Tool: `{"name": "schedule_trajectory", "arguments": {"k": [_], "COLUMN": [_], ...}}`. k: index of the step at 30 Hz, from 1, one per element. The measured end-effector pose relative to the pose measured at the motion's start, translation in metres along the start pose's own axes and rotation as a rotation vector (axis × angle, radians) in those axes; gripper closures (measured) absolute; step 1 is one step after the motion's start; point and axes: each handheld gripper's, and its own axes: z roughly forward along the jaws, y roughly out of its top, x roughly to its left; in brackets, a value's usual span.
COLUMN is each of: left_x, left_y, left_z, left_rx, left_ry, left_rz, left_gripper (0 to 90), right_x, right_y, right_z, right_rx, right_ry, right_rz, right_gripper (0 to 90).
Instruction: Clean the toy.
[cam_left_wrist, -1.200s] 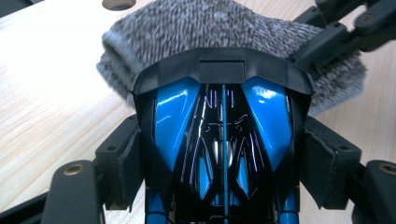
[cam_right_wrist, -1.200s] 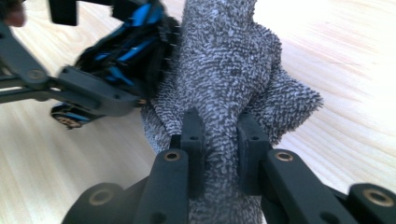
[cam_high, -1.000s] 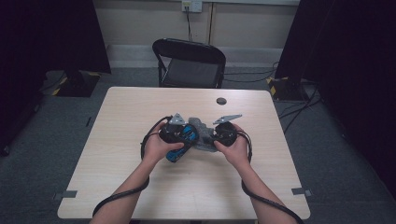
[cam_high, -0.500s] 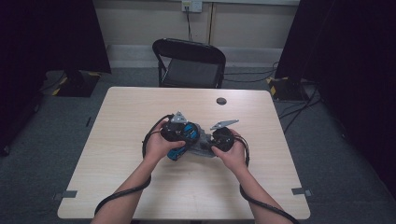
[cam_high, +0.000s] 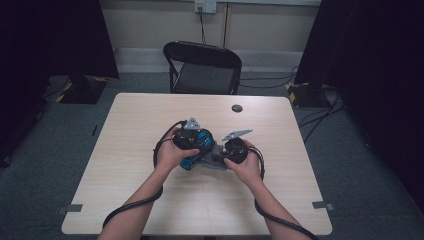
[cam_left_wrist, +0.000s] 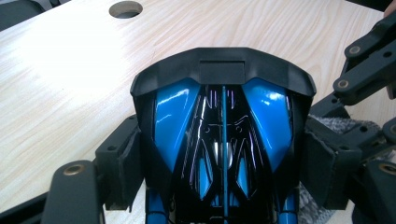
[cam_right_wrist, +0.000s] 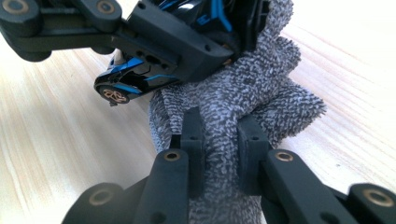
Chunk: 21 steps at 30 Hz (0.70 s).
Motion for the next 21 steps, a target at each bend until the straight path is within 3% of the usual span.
{"name": "schedule_trajectory", "arguments": {"k": [21], "left_x": [0.003], "left_y": [0.011], "left_z": [0.001], "left_rx": [-0.025], "left_ry": [0.001], "left_rz": [-0.017], "left_gripper": [25.5], "right_x": [0.017], "right_y": [-0.003], "right_z": [0.015], "right_rx": [0.022], "right_ry": [0.056], "right_rz": [-0.035], "right_gripper": [76.2]}}
